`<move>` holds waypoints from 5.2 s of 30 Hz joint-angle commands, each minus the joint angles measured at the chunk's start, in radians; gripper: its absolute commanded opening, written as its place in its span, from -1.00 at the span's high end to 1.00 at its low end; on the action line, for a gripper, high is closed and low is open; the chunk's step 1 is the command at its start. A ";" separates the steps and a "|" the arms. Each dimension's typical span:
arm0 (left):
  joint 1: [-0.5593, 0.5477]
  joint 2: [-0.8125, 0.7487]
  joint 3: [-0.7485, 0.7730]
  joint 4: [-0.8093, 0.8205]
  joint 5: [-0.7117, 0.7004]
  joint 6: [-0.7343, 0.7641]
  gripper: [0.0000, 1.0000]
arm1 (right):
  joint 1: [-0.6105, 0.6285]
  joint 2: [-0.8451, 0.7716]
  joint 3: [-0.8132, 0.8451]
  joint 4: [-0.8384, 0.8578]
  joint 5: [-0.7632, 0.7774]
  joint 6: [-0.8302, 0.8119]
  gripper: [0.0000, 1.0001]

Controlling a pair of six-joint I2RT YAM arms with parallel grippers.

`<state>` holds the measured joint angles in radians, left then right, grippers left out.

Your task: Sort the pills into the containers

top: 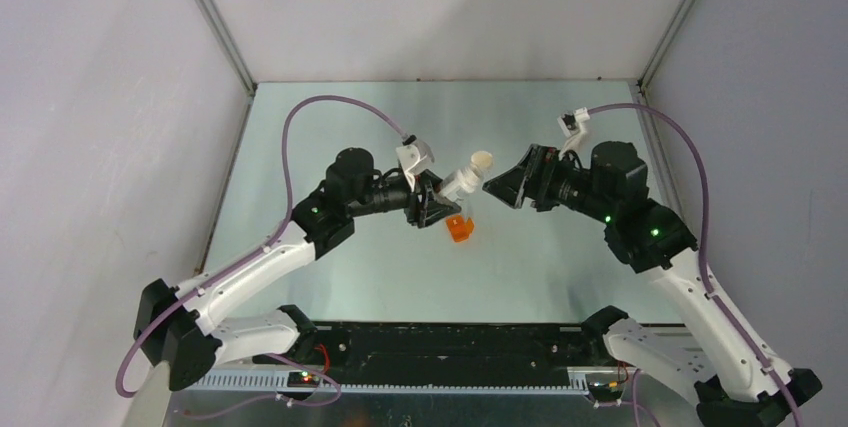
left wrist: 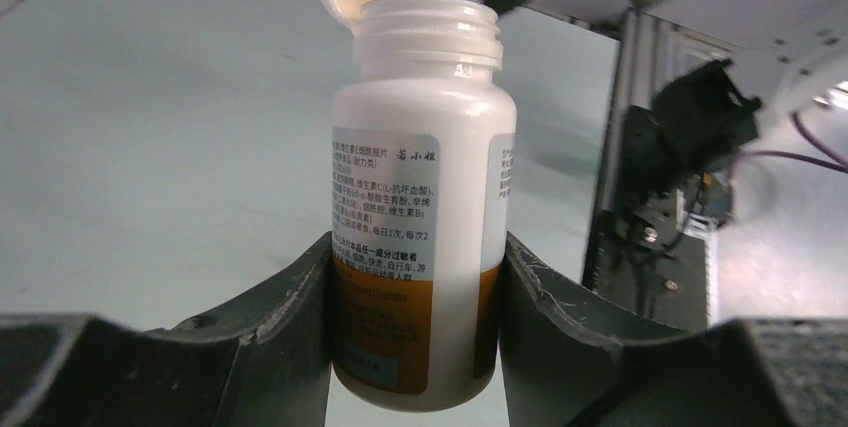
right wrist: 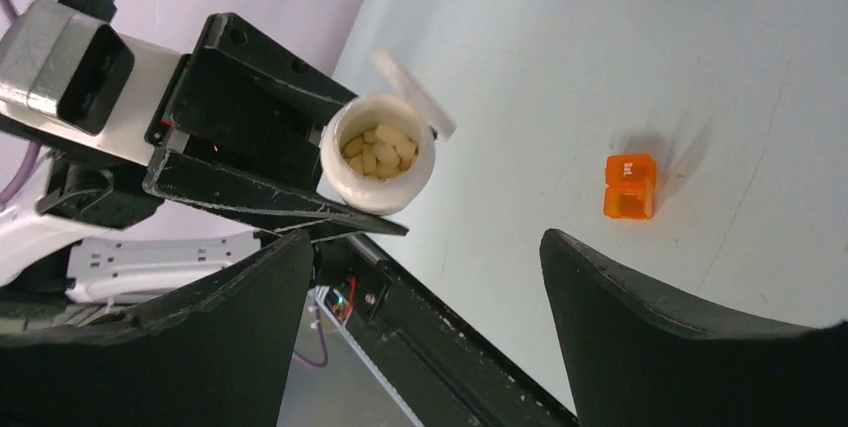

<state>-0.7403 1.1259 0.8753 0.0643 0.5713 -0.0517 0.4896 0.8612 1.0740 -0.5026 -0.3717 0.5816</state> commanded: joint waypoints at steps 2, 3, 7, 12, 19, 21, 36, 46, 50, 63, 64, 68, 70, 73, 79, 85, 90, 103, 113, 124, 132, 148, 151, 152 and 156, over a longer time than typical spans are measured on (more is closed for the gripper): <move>0.001 -0.014 0.056 0.042 -0.180 -0.008 1.00 | 0.205 -0.007 -0.001 0.138 0.397 0.144 -0.75; 0.001 -0.014 0.054 0.053 -0.192 -0.012 1.00 | 0.224 0.002 -0.007 0.152 0.464 0.171 -0.74; 0.000 -0.011 0.051 0.069 -0.199 -0.031 1.00 | 0.303 0.052 -0.008 0.218 0.600 0.226 -0.71; 0.000 -0.010 0.049 0.083 -0.201 -0.051 0.96 | 0.346 0.131 -0.008 0.273 0.637 0.277 -0.64; -0.001 -0.015 0.039 0.095 -0.195 -0.074 0.87 | 0.351 0.186 -0.009 0.316 0.632 0.301 -0.53; 0.001 -0.014 0.039 0.094 -0.195 -0.077 0.82 | 0.351 0.195 -0.008 0.325 0.620 0.300 -0.50; 0.000 -0.020 0.036 0.094 -0.214 -0.125 0.21 | 0.337 0.254 -0.008 0.387 0.482 0.336 0.21; 0.016 -0.088 0.022 0.071 -0.177 -0.146 -0.99 | 0.290 0.182 -0.015 0.451 0.315 0.086 0.59; 0.047 -0.098 0.029 0.060 -0.086 -0.188 -0.99 | 0.218 0.152 -0.051 0.529 0.085 0.031 0.56; 0.105 0.012 0.097 0.106 0.245 -0.358 -0.76 | 0.160 0.146 -0.093 0.606 -0.087 0.011 0.47; 0.106 0.013 0.097 0.099 0.243 -0.355 -0.75 | 0.161 0.149 -0.099 0.612 -0.086 0.015 0.47; 0.105 0.023 0.094 0.067 0.226 -0.327 -0.55 | 0.166 0.159 -0.104 0.633 -0.077 0.033 0.47; 0.102 0.026 0.085 0.058 0.220 -0.314 -0.52 | 0.169 0.162 -0.105 0.638 -0.066 0.038 0.46; 0.091 0.026 0.074 0.038 0.200 -0.283 -0.57 | 0.171 0.166 -0.105 0.644 -0.027 0.059 0.46; 0.088 0.025 0.068 0.035 0.166 -0.266 -0.63 | 0.181 0.175 -0.105 0.647 0.003 0.097 0.44; 0.089 0.039 0.081 0.032 0.144 -0.256 -0.38 | 0.194 0.179 -0.105 0.620 0.007 0.093 0.44; 0.089 0.046 0.086 0.035 0.145 -0.253 -0.02 | 0.200 0.178 -0.105 0.609 0.015 0.093 0.42; 0.089 0.029 0.071 0.013 0.213 -0.205 1.00 | 0.099 0.075 -0.119 0.443 0.125 0.060 -0.52; 0.088 0.024 0.058 0.040 0.282 -0.199 1.00 | 0.010 0.047 -0.130 0.372 0.105 0.078 -0.34; 0.085 0.009 -0.001 -0.084 0.186 -0.064 1.00 | -0.018 0.045 -0.130 0.307 0.130 0.117 -0.27; 0.075 0.043 -0.067 -0.127 0.062 -0.062 1.00 | -0.068 0.003 -0.133 0.122 0.246 0.088 -0.31; 0.011 0.307 -0.061 -0.257 -0.206 -0.081 1.00 | -0.182 -0.081 -0.260 0.043 0.242 0.113 -0.31; -0.003 0.346 -0.049 -0.276 -0.243 -0.081 1.00 | -0.199 -0.089 -0.274 0.041 0.232 0.116 -0.32; -0.007 0.352 -0.046 -0.287 -0.255 -0.075 1.00 | -0.207 -0.091 -0.281 0.041 0.231 0.118 -0.31; -0.028 0.398 -0.018 -0.328 -0.298 -0.061 1.00 | -0.228 -0.097 -0.301 0.041 0.219 0.129 -0.32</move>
<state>-0.7479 1.4990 0.8013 -0.2363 0.3351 -0.1299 0.2821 0.7818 0.7902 -0.4595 -0.1406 0.6899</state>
